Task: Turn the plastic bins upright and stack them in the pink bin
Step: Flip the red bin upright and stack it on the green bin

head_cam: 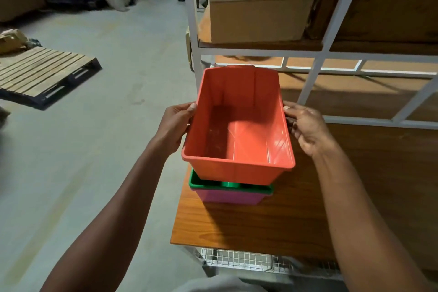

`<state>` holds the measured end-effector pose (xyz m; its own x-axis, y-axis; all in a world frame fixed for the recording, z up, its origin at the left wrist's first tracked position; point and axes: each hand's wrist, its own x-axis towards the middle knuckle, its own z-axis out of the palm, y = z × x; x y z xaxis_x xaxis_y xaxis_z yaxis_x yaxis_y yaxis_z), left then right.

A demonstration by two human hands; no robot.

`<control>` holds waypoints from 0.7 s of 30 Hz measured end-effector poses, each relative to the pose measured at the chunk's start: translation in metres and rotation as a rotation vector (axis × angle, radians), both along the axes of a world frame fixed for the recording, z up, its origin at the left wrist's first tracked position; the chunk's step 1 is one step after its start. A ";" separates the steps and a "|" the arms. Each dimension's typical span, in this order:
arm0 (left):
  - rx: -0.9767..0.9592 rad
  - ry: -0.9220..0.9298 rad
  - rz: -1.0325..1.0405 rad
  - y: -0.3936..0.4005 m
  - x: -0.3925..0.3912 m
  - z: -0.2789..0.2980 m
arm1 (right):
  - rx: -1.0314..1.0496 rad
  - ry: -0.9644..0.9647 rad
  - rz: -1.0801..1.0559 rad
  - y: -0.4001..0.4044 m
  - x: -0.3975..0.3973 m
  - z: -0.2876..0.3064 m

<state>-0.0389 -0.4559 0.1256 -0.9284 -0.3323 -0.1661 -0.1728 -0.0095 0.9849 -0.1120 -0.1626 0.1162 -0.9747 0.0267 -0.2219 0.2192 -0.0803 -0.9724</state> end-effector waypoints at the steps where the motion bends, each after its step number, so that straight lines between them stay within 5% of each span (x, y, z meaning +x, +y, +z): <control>1: 0.002 0.002 -0.004 -0.001 0.000 -0.001 | 0.007 -0.003 -0.001 -0.001 0.001 -0.003; 21: -0.047 -0.079 -0.032 -0.015 0.003 -0.064 | 0.191 -0.146 0.056 -0.011 0.005 -0.058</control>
